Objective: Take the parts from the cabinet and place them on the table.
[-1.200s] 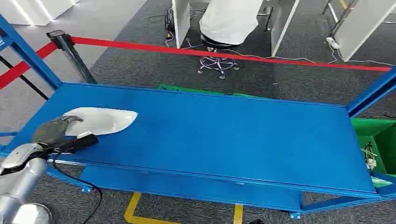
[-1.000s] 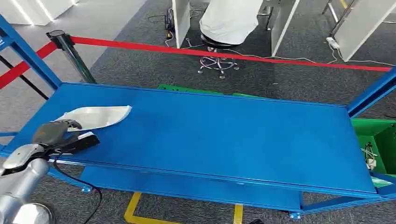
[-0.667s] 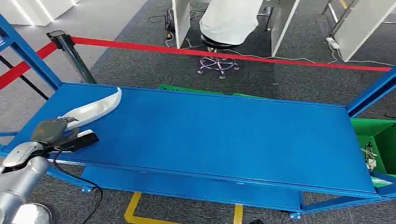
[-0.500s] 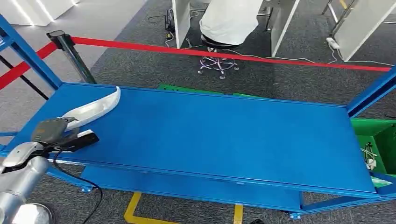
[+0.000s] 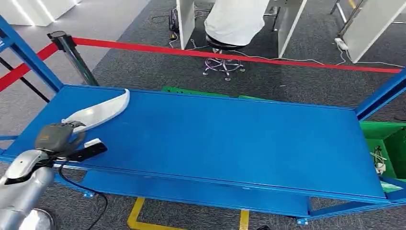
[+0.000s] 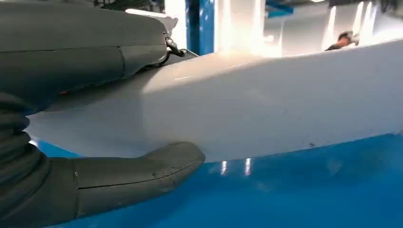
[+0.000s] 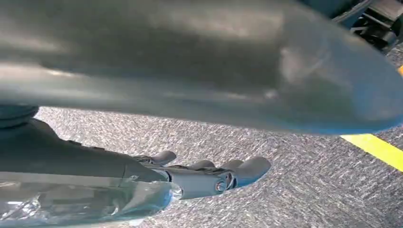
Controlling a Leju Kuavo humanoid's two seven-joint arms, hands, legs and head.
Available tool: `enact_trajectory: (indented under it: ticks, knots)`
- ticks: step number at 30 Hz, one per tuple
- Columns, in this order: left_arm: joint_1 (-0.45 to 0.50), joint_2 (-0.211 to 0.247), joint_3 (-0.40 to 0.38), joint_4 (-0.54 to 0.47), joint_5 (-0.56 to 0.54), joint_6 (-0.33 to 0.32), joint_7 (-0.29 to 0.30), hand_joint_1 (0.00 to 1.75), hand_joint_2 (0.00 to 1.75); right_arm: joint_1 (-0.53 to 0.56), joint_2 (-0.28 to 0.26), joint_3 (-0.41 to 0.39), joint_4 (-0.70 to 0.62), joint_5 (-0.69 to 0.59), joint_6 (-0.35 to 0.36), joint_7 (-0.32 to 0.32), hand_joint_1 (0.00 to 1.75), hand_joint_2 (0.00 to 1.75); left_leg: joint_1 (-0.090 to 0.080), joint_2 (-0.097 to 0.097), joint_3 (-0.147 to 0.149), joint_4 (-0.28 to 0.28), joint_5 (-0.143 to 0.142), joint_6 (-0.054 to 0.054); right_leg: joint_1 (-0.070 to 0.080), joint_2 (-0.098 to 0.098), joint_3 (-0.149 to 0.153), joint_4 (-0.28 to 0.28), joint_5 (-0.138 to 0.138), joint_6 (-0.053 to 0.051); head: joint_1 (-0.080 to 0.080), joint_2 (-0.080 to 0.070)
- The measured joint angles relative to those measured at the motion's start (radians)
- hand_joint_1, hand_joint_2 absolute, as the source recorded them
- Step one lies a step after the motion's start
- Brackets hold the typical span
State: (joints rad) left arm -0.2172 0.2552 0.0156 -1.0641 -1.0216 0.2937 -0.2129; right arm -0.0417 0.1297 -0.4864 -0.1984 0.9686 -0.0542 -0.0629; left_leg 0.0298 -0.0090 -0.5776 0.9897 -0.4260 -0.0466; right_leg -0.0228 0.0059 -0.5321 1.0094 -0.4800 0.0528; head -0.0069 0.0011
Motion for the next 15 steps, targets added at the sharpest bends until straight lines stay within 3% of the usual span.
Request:
enact_trajectory:
  ticks: [8, 11, 13, 15]
  knots:
    - [0.141, -0.052, -0.054, -0.282, 0.019, 0.014, -0.019, 1.75, 1.75, 0.0, 0.006, -0.036, 0.0, -0.001, -0.006, -0.013, 0.0, 0.0, -0.005, 0.0, -0.001, 0.003, -0.004, 0.006, -0.007, 0.0, 0.001, -0.003, 0.0, 0.003, 0.0, 0.0]
    - [0.186, -0.066, -0.096, -0.385, -0.031, 0.054, 0.006, 1.75, 1.75, 0.001, 0.011, -0.049, 0.0, -0.007, -0.006, -0.019, 0.0, 0.0, -0.013, 0.0, -0.001, 0.004, -0.008, 0.013, -0.014, 0.0, 0.002, -0.006, 0.001, 0.009, 0.0, 0.0]
    - [0.208, -0.069, -0.124, -0.44, -0.059, 0.075, 0.019, 1.75, 1.75, 0.001, 0.013, -0.059, 0.0, -0.008, -0.007, -0.02, 0.0, 0.0, -0.015, 0.0, 0.0, -0.001, 0.001, 0.024, -0.016, 0.0, 0.006, -0.012, 0.009, 0.02, -0.001, 0.0]
    - [0.229, -0.072, -0.153, -0.497, -0.087, 0.096, 0.032, 1.75, 1.75, 0.0, 0.013, -0.069, 0.0, -0.01, -0.014, -0.021, 0.0, 0.0, -0.006, 0.005, 0.007, -0.018, 0.011, 0.035, -0.014, -0.002, -0.013, 0.024, -0.031, 0.018, 0.002, 0.0]
